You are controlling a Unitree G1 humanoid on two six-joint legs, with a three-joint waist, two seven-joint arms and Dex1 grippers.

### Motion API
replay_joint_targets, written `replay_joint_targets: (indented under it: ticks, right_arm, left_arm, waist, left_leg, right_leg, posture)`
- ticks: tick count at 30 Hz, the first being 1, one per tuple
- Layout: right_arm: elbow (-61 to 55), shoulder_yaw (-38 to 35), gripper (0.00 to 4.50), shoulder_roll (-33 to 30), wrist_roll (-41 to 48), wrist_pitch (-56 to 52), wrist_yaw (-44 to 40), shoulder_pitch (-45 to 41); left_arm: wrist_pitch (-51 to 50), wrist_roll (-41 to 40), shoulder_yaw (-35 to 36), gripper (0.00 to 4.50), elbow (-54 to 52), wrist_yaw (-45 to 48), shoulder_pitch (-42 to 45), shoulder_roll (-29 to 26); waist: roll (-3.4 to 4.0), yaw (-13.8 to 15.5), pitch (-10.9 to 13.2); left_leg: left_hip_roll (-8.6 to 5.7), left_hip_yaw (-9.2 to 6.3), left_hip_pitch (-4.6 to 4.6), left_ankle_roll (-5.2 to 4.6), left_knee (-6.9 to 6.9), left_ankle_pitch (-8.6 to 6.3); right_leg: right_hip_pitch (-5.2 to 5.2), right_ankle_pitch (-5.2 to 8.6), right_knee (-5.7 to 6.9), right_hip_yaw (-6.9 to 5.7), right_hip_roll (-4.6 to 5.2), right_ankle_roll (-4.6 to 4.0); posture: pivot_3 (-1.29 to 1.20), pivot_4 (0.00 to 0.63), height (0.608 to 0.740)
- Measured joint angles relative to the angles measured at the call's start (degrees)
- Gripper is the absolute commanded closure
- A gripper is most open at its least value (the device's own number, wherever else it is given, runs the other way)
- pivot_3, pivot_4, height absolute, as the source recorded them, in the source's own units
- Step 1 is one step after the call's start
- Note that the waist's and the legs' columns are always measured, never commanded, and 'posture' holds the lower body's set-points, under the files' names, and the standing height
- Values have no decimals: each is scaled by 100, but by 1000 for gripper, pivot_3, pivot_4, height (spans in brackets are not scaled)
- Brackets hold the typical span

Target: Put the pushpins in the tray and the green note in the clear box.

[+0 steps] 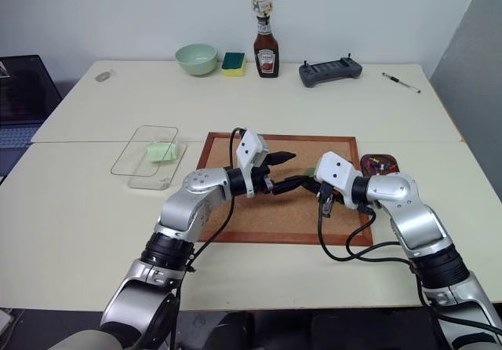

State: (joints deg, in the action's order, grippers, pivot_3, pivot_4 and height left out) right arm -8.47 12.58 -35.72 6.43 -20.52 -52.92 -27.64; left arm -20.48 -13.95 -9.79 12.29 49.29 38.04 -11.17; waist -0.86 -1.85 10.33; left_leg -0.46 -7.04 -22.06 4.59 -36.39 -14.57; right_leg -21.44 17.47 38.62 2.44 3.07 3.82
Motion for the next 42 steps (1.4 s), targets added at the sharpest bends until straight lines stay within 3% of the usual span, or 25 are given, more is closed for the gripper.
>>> replay_joint_targets:
  ticks: [3, 6, 24, 33, 42]
  right_arm:
    - [-40, 1, 4500, 0, -8, -2, -1, 8]
    - [-68, 8, 4500, -1, -30, -14, 0, 72]
    - [-90, 120, 4500, 12, -82, -29, -64, 127]
    - [-91, 104, 4500, 11, -76, 81, -51, 127]
    - [-273, -305, 4500, 55, 64, 332, 93, 118]
  left_arm:
    - [123, 35, -5, 549, 180, 7, 120, 53]
    - [229, 112, -91, 1031, 419, 39, 259, 104]
    - [612, 459, -545, 4483, 1041, 817, 605, 47]
    - [477, 519, -513, 4483, 1045, 677, 482, -19]
    - [336, 524, -135, 4483, 1054, -187, 261, 5]
  waist:
    - [0, 0, 0]
    - [-1, 1, 1]
    - [-3, -3, 2]
    - [-3, -5, 2]
    - [-4, -2, 3]
  left_leg:
    - [0, 0, 0, 0, 0, 0]
    - [-1, 0, 0, 0, 0, 0]
    - [-1, -1, -1, 0, 0, 0]
    - [-1, -1, -1, 0, 0, 0]
    - [-1, -2, -1, 0, -1, 0]
  right_leg:
    - [0, 0, 0, -1, 0, 0]
    - [0, 0, 0, -1, 0, 0]
    - [-1, 0, 0, -1, 0, 0]
    - [-1, 0, 1, -1, 0, 0]
    - [0, 0, 2, -1, 1, 0]
  posture:
    - [0, 150, 740]
    - [0, 150, 740]
    - [0, 150, 740]
    - [0, 150, 740]
    - [0, 150, 740]
